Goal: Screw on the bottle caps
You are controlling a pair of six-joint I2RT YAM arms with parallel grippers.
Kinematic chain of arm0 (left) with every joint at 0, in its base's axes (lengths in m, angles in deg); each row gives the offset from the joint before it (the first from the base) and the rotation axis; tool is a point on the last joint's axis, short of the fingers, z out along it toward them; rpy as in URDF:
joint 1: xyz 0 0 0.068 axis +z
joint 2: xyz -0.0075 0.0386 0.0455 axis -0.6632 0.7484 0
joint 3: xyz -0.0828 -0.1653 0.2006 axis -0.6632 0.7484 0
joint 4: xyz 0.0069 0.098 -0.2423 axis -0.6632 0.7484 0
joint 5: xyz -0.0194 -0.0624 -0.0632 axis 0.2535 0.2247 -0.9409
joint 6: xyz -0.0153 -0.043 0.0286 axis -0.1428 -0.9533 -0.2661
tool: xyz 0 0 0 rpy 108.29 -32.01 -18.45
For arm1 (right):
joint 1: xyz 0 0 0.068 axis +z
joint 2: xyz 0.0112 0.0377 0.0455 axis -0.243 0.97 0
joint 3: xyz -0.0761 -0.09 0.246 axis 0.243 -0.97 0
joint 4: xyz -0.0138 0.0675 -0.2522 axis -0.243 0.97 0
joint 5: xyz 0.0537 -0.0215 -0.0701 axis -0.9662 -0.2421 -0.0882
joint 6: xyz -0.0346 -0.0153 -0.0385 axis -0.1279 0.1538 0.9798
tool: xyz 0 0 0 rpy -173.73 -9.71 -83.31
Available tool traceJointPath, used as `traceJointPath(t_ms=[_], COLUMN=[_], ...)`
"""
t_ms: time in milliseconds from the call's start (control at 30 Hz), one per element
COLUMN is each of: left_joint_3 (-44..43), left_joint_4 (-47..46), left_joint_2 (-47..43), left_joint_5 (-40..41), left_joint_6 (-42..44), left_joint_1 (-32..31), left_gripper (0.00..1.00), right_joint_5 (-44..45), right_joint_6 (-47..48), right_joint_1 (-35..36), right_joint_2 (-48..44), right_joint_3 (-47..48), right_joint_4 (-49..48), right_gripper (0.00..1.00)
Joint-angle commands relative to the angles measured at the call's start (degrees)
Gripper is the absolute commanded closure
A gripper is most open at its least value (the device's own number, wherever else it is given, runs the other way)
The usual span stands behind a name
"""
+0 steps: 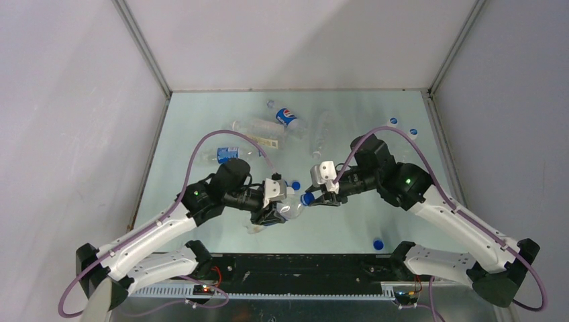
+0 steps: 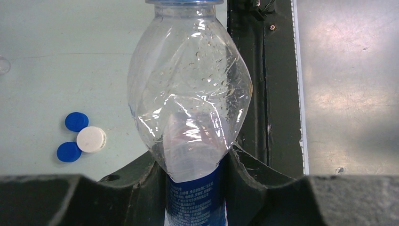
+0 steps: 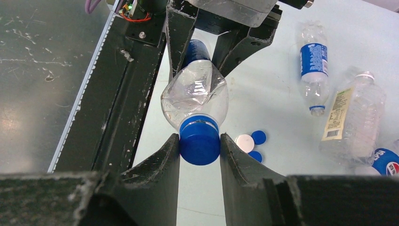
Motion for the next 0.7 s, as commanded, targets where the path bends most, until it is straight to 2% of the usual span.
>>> traceJointPath(t_ms=[0,400,667], left_joint_3=[-0.92,3.84,6.01], left_joint_4=[-11.55,-21.84,-26.68], left_joint_2=[-1.51,-5.75,-7.56], left_joint_5=[-4.17,3.20,12.14], left_joint_6=[-1.64,-2.50,-2.74], left_joint_1=[-0.59,-3.26,-5.40], left_gripper=[0.74,0.74,0.74], right_joint_5=[-3.26,-8.48,-5.70], right_joint_6=[0.36,-10.91,-19.23], right_joint_1=[0.74,-2.56,-2.73], right_joint_2=[2.30,4.79,5.58], right_joint_3=[1.74,1.73,1.73], right_joint_4=[0.96,-2.10,-4.34], right_gripper=[0.98,1.00,1.00])
